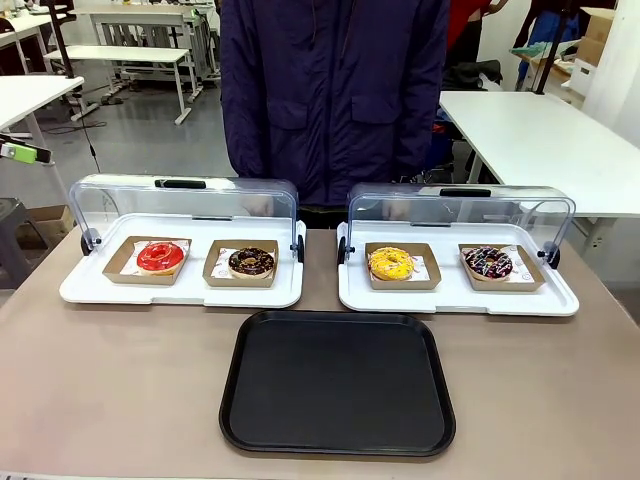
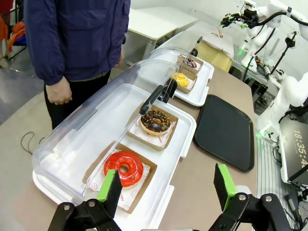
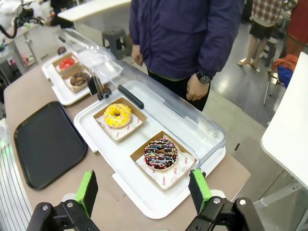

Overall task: Move the first donut from the left to the tray.
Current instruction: Pick up the Paper togo box containing the Donut indicated by the person and place it on the Handle tray.

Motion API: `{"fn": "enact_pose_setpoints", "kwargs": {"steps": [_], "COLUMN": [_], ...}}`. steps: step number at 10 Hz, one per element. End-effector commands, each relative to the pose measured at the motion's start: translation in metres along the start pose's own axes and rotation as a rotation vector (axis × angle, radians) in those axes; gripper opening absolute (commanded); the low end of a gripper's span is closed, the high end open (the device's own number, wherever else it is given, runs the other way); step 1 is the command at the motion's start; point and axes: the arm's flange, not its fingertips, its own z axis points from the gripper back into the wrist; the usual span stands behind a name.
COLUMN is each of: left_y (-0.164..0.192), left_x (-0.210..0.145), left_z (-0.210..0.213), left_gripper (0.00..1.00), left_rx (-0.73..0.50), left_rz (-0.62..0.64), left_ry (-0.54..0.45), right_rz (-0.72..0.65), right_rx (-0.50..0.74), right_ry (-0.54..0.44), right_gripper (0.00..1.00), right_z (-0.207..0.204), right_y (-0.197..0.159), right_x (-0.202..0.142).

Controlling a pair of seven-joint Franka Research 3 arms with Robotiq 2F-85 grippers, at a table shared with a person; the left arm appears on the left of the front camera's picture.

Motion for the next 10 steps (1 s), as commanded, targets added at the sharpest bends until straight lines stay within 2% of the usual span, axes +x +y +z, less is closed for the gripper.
{"fn": "enact_pose_setpoints", "kwargs": {"steps": [1, 10], "left_y": [-0.0046, -0.0046], "left_x": [0.0003, 0.0003], "left_z": [-0.0012, -0.0012], "left_gripper": [1.00, 1.00], "left_rx": [0.007, 0.007], "left_rz": [0.005, 0.005], "left_ry": [0.013, 0.013], "right_rz": [0.021, 0.021], "right_rx": [0.000, 0.000], "right_ry": [-0.032, -0.032], "right_gripper": [1.00, 1.00], "right_z": [-0.0036, -0.0036], "right_y": [0.0004, 0.0004], "right_x": [-0.0016, -0.0016]}}
